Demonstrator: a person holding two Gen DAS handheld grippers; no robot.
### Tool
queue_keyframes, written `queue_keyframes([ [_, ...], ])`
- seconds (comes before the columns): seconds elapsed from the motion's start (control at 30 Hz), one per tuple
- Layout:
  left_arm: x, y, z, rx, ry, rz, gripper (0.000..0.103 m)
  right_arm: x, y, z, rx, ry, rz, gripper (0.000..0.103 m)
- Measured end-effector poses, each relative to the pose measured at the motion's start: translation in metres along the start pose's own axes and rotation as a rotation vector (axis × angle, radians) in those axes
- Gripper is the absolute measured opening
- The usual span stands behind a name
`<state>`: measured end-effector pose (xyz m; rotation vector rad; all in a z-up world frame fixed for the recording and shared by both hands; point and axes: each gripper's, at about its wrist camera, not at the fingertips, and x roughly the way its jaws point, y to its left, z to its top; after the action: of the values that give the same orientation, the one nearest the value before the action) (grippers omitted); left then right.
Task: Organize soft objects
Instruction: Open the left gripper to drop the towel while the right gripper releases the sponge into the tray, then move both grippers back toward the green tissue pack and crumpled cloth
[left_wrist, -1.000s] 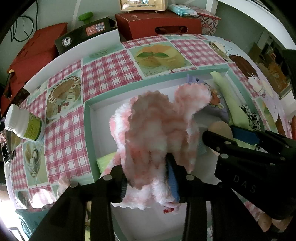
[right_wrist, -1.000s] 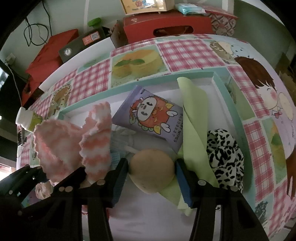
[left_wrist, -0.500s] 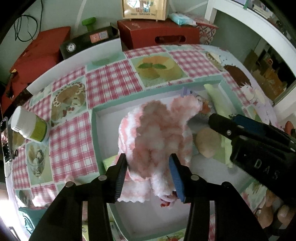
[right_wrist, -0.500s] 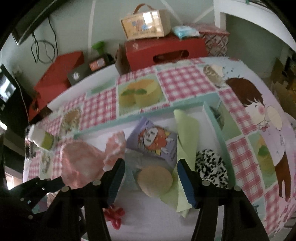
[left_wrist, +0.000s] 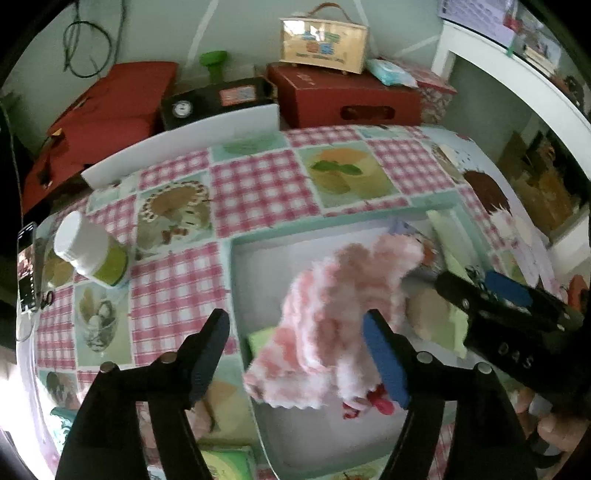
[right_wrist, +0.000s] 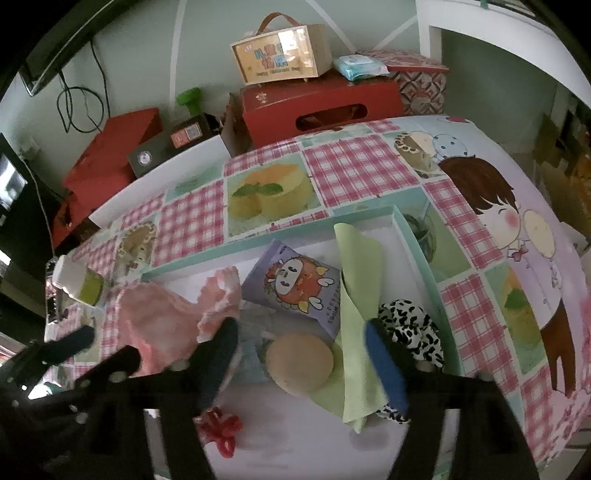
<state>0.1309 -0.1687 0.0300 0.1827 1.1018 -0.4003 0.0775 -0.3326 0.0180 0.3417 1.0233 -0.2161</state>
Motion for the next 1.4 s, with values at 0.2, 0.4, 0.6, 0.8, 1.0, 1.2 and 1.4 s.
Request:
queue_keyframes([
  [0.2,0.009,0.012,0.001,-0.050,0.013,-0.008,0.078,0.005,-0.003,-0.001,0.007,0.008,-0.013,0.093],
  [0.4,0.016,0.019,0.000,-0.085,0.008,0.012,0.099,0.004,-0.005,-0.001,0.005,-0.020,-0.042,0.103],
  [0.6,0.021,0.027,-0.002,-0.128,0.027,-0.015,0.099,0.006,-0.009,-0.001,0.018,-0.014,-0.056,0.103],
  [0.8,0.020,0.029,-0.002,-0.144,0.017,-0.042,0.099,0.006,-0.008,0.000,0.017,-0.023,-0.069,0.103],
  [1.0,0.015,0.035,0.001,-0.166,0.000,-0.071,0.099,0.005,-0.001,0.001,0.013,-0.016,-0.018,0.103],
  [1.2,0.007,0.061,0.002,-0.239,-0.024,-0.056,0.099,-0.005,0.021,0.002,-0.026,-0.048,0.013,0.103],
  [1.4,0.000,0.095,0.000,-0.300,-0.047,0.012,0.099,-0.006,0.048,0.001,-0.094,-0.055,0.043,0.103],
])
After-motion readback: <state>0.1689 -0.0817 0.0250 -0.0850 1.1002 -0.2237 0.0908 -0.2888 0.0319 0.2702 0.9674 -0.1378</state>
